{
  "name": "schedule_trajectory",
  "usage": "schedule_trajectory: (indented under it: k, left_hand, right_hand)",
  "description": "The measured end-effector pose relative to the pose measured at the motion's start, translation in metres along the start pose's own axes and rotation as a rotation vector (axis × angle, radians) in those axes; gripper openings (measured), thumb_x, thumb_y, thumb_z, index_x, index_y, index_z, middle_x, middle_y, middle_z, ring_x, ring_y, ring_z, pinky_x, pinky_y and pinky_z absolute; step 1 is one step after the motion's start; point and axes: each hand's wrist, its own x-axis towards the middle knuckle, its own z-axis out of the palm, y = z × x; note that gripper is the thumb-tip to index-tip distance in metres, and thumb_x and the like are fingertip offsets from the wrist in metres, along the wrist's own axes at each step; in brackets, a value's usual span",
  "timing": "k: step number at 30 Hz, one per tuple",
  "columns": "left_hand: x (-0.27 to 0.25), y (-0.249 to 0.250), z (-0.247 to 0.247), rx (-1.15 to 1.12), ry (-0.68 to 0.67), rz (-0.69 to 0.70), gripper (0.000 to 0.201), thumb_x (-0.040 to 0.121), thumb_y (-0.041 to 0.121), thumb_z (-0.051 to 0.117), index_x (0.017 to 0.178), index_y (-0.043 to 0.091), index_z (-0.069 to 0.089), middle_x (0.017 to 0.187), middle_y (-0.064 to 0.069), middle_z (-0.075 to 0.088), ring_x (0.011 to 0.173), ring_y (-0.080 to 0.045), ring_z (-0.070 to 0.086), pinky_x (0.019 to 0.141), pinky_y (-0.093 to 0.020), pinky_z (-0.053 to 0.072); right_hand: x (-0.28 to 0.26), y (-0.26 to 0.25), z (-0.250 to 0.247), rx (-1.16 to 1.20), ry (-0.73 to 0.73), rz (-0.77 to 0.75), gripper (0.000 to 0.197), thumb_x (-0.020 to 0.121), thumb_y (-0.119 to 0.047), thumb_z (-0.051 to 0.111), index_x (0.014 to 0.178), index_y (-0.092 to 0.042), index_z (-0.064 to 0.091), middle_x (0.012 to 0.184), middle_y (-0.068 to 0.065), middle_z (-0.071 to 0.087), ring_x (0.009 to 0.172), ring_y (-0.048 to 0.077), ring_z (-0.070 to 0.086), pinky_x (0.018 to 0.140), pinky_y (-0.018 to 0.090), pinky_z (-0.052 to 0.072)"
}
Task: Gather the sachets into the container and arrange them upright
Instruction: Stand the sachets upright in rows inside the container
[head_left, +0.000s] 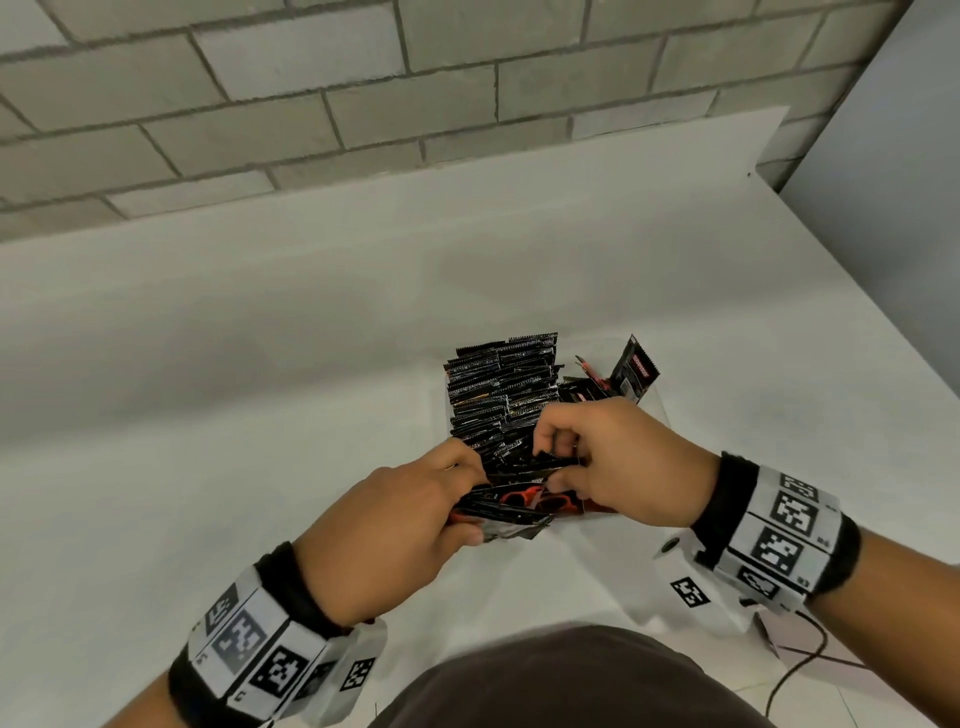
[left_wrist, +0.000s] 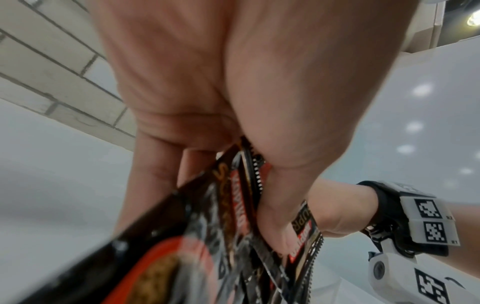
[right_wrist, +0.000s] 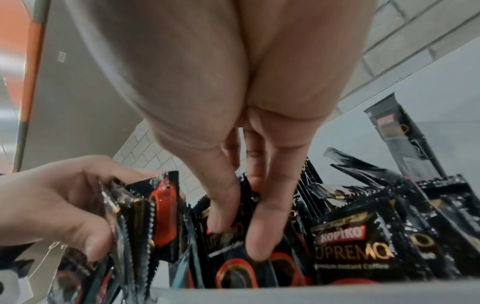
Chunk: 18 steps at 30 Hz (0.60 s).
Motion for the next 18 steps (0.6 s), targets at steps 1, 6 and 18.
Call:
schedule_trajectory:
  k: [1, 6, 18]
  left_hand:
    - [0.000, 0.000, 0.000, 0.003, 0.001, -0.002, 0.036, 0.100, 0.041, 0.059, 0.135, 0.033, 0.053, 0.136, 0.028, 0.038, 0.076, -0.008, 0.061, 0.080, -0.028, 0.051]
    - [0.003, 0.003, 0.007, 0.055, -0.037, -0.003, 0.041, 0.101, 0.041, 0.057, 0.140, 0.031, 0.048, 0.140, 0.025, 0.032, 0.086, -0.018, 0.065, 0.083, -0.038, 0.054]
    - [0.004, -0.001, 0.006, 0.025, -0.051, 0.004, 0.046, 0.101, 0.038, 0.058, 0.145, 0.030, 0.045, 0.142, 0.025, 0.033, 0.092, -0.016, 0.066, 0.089, -0.037, 0.052]
  right_hand:
    - [0.001, 0.000, 0.000, 0.005, 0.006, -0.001, 0.030, 0.078, -0.016, 0.084, 0.095, -0.028, 0.062, 0.084, -0.008, 0.062, 0.072, 0.010, 0.058, 0.071, 0.036, 0.053]
    - [0.000, 0.001, 0.006, -0.060, -0.089, 0.020, 0.039, 0.073, -0.026, 0.088, 0.101, -0.027, 0.062, 0.087, -0.007, 0.065, 0.073, 0.008, 0.059, 0.069, 0.032, 0.051]
    - [-0.003, 0.011, -0.007, -0.017, 0.056, -0.066, 0.026, 0.088, -0.005, 0.071, 0.095, -0.029, 0.079, 0.091, -0.013, 0.061, 0.078, 0.004, 0.061, 0.071, 0.010, 0.042]
